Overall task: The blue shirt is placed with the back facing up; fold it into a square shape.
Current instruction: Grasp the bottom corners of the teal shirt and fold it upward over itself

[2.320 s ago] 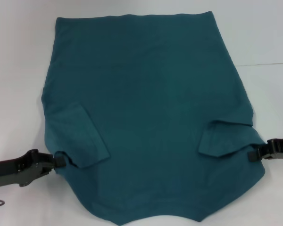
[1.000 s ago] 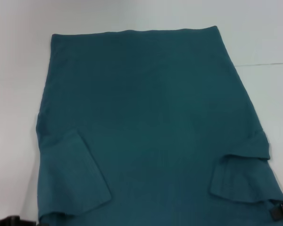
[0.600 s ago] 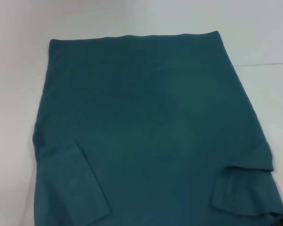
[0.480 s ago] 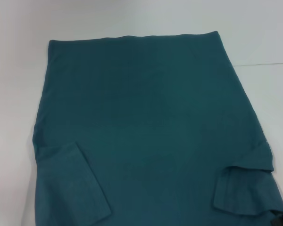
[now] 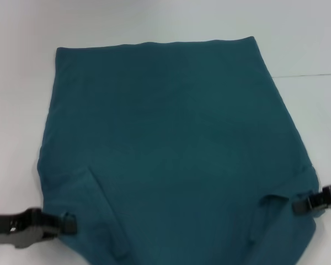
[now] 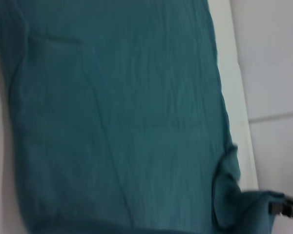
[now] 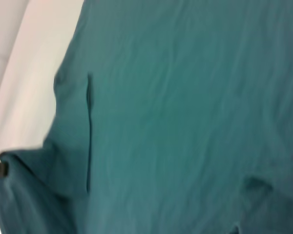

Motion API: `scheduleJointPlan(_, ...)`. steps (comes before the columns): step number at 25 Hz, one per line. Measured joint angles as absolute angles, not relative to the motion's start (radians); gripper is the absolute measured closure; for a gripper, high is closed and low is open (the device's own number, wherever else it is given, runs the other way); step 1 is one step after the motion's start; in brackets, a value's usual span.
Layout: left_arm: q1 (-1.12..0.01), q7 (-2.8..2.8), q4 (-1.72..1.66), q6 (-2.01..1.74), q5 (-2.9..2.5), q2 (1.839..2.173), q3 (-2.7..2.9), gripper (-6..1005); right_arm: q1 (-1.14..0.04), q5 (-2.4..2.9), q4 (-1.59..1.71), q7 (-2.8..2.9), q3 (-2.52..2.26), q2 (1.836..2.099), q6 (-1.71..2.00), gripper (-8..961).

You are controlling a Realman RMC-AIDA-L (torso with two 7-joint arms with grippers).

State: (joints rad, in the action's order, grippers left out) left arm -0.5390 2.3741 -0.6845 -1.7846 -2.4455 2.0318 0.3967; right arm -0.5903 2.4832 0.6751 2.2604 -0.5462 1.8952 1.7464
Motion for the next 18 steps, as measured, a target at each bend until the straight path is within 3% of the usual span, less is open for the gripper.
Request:
scheduleJointPlan(10, -0.636, 2.489, -0.631, -1.661, -2.425, 2.029, 0.396, 964, -0.601, 2.339, 0.674, 2.303, -0.472, 1.897, 1.702, 852)
scheduleJointPlan(18, -0.708, 2.542, -0.623, -1.525, -2.42, 1.999, 0.416, 962, -0.613, 2.311, 0.679, 2.33, -0.456, 1.888, 1.587, 847)
